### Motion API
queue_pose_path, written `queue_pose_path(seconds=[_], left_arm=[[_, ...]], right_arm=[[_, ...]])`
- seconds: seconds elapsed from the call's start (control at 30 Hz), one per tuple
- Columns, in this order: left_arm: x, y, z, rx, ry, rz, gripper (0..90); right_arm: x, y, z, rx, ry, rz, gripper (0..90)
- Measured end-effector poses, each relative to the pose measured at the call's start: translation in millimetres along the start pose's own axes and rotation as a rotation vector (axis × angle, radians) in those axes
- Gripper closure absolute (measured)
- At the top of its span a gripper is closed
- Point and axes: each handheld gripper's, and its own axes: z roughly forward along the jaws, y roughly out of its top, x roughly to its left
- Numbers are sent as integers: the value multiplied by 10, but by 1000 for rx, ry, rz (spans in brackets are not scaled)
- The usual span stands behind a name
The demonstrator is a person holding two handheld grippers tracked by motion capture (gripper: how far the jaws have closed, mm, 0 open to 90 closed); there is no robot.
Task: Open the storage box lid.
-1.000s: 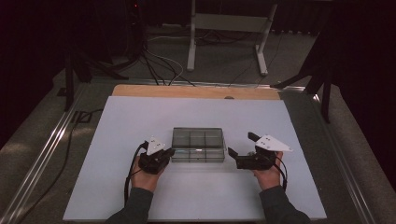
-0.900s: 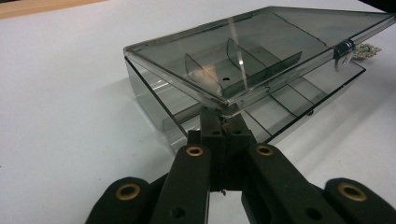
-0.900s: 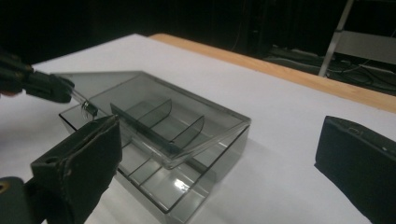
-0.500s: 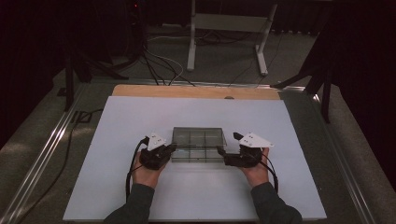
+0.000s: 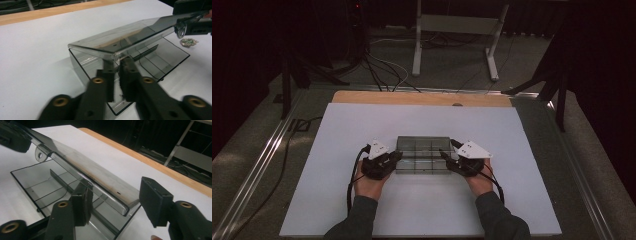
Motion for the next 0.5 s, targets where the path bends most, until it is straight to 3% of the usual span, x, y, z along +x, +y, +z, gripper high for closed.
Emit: queue_pose_path(seconds=[0.2, 0.23, 0.27, 0.5], left_arm=[[8, -53, 42, 16, 38, -8, 620], [6, -77, 71, 28, 58, -10, 620], [5, -88, 88, 35, 71, -10, 555], [11, -152, 196, 70, 97, -18, 501]], right_arm=[[-27, 7, -1, -12, 1, 14, 470], [-29, 7, 2, -13, 2, 18, 469], [-32, 7, 6, -10, 3, 23, 467], [-52, 5, 20, -19, 14, 46, 451]])
